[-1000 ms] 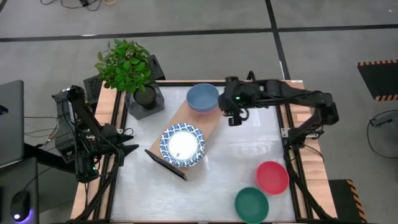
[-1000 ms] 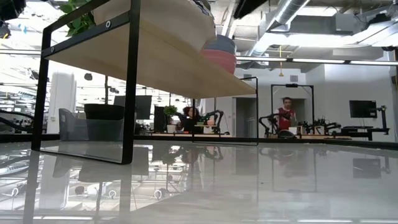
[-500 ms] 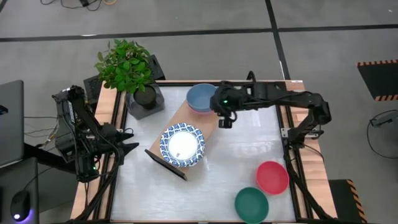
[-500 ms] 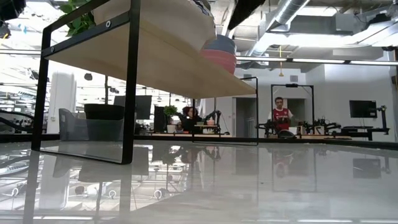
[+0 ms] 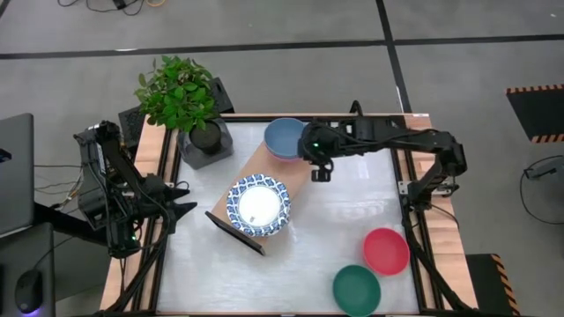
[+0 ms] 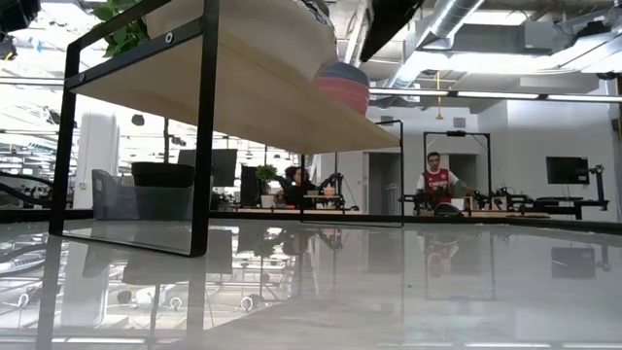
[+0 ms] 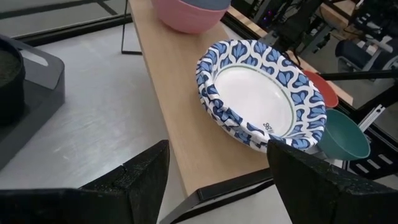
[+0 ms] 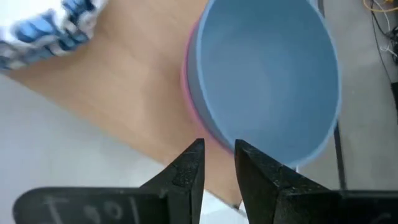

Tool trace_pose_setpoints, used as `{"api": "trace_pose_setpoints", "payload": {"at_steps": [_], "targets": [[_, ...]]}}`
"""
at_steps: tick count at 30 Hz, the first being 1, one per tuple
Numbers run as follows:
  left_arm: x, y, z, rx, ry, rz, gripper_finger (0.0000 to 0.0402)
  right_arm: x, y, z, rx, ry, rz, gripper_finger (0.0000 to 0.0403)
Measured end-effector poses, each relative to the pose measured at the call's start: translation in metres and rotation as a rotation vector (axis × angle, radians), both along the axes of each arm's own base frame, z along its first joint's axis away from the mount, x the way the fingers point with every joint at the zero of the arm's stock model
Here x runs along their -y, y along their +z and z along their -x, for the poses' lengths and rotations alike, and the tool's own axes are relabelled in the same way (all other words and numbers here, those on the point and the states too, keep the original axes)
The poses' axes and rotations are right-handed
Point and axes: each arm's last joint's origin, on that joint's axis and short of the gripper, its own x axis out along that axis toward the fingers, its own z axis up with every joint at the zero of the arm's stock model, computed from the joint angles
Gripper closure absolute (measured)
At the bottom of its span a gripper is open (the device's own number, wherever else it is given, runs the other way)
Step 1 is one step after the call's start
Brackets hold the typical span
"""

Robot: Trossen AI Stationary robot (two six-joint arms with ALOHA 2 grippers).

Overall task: Place and stack bowls onto a shelf
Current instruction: Stack the orange bowl on the blue bowl on the shelf

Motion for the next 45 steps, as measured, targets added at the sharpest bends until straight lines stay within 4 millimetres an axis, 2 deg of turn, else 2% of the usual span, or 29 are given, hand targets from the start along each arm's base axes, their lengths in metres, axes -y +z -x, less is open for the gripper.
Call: {"api": "trace_pose_setpoints", "payload": {"at_steps": [4,8,10,16,20,23,26,33,36,45], "targets": [[0.0,0.0,0.0,0.001,0.0,0.003,0.0148,-0.015,0.012,0.024,0.008,-0.109,-0.122,0.029],[0.0,0.0,0.0,0.004,0.0,0.004,0.0148,-0.038,0.012,0.049,-0.041,-0.412,-0.384,0.029],[0.0,0.0,0.0,0.009,0.003,0.007,0.0148,-0.055,0.008,0.061,-0.119,-0.541,-0.417,0.029],[0.0,0.002,-0.001,0.07,0.029,0.006,0.0148,-0.116,-0.032,0.083,-0.191,-0.637,-0.388,0.029],[0.0,0.002,-0.001,0.083,0.026,-0.017,0.0148,-0.133,-0.074,0.11,-0.322,-0.769,-0.32,0.029],[0.0,0.002,-0.001,0.081,0.024,-0.021,0.0148,-0.137,-0.101,0.13,-0.423,-0.825,-0.342,0.0283],[0.0,0.002,-0.001,0.079,0.024,-0.019,0.0148,-0.139,-0.118,0.148,-0.493,-0.806,-0.425,0.0258],[0.0,0.002,-0.001,0.076,0.023,-0.018,0.0148,-0.135,-0.132,0.18,-0.524,-0.757,-0.481,0.0172],[0.0,0.002,-0.001,0.075,0.023,-0.017,0.0148,-0.133,-0.141,0.188,-0.537,-0.744,-0.465,0.0157],[0.0,0.002,-0.001,0.075,0.023,-0.016,0.0148,-0.133,-0.171,0.194,-0.552,-0.678,-0.457,0.0154]]}}
